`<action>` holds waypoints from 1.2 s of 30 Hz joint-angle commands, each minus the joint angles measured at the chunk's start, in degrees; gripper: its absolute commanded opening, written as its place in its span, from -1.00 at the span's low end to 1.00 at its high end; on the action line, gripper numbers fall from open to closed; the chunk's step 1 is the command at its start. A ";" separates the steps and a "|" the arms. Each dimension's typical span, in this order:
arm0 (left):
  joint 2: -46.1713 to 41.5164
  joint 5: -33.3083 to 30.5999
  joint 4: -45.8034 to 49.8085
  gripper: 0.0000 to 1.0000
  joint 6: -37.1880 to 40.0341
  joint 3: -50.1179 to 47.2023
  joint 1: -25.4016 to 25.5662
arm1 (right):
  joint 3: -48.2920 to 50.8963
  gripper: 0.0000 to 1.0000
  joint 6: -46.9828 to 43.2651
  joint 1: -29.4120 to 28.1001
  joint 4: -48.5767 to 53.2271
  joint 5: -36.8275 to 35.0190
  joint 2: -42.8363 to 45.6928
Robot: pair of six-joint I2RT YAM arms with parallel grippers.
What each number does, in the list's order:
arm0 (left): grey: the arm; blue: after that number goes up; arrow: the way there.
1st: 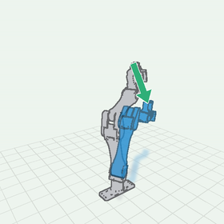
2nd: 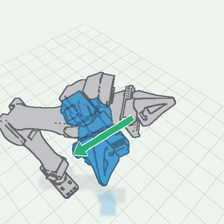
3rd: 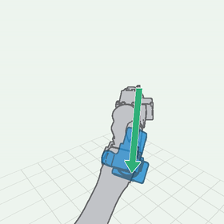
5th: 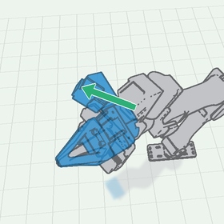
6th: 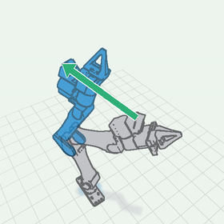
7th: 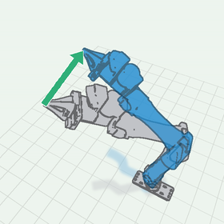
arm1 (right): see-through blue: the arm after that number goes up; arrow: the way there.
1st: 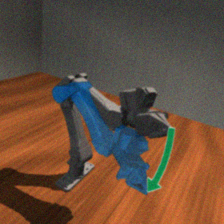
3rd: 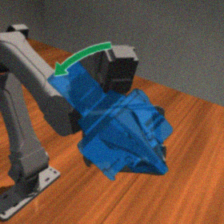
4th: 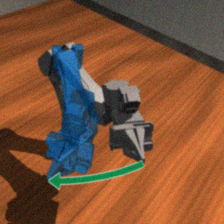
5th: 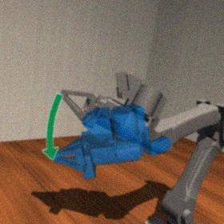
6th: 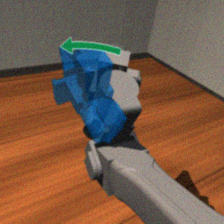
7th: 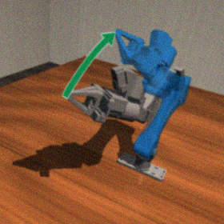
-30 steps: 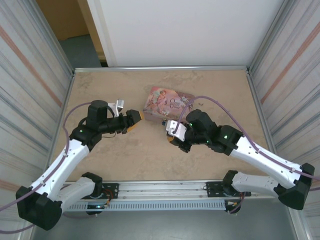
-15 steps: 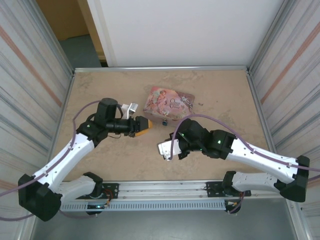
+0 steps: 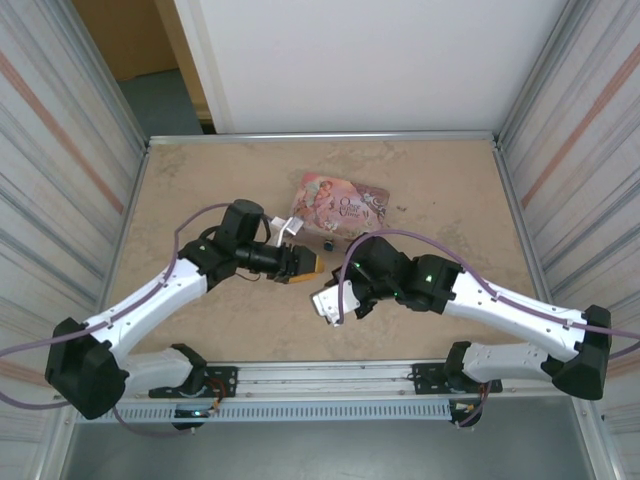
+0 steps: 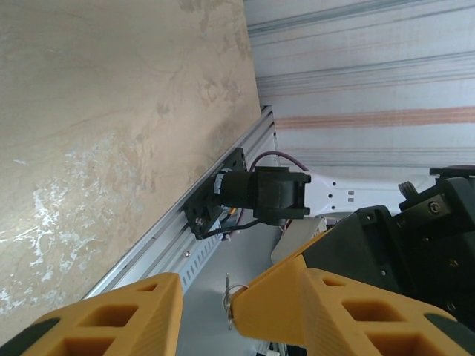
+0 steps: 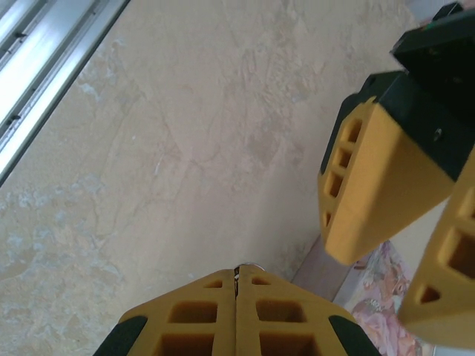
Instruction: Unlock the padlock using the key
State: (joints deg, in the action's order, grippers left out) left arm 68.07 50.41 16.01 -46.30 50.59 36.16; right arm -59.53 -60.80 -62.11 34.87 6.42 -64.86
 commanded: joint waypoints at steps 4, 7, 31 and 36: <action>2.21 3.59 -3.04 -0.19 0.86 1.44 1.59 | -2.04 -1.00 -1.70 0.96 -1.42 1.58 -0.45; 2.69 3.98 -3.08 -0.23 0.80 1.37 1.72 | -1.58 -1.00 -1.58 1.17 -2.64 0.99 -0.21; 0.78 -1.47 0.29 -1.00 4.58 2.15 1.35 | -1.43 -0.67 1.34 3.20 -2.35 0.35 0.45; -2.77 -7.91 -0.54 -1.00 7.83 1.48 -0.36 | -0.94 -0.26 6.57 3.18 -2.82 0.05 2.31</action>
State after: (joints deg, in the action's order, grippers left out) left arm 68.25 46.70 15.20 -42.17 51.20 36.69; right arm -59.90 -58.39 -59.42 32.56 7.25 -64.47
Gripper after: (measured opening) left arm 0.045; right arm 0.353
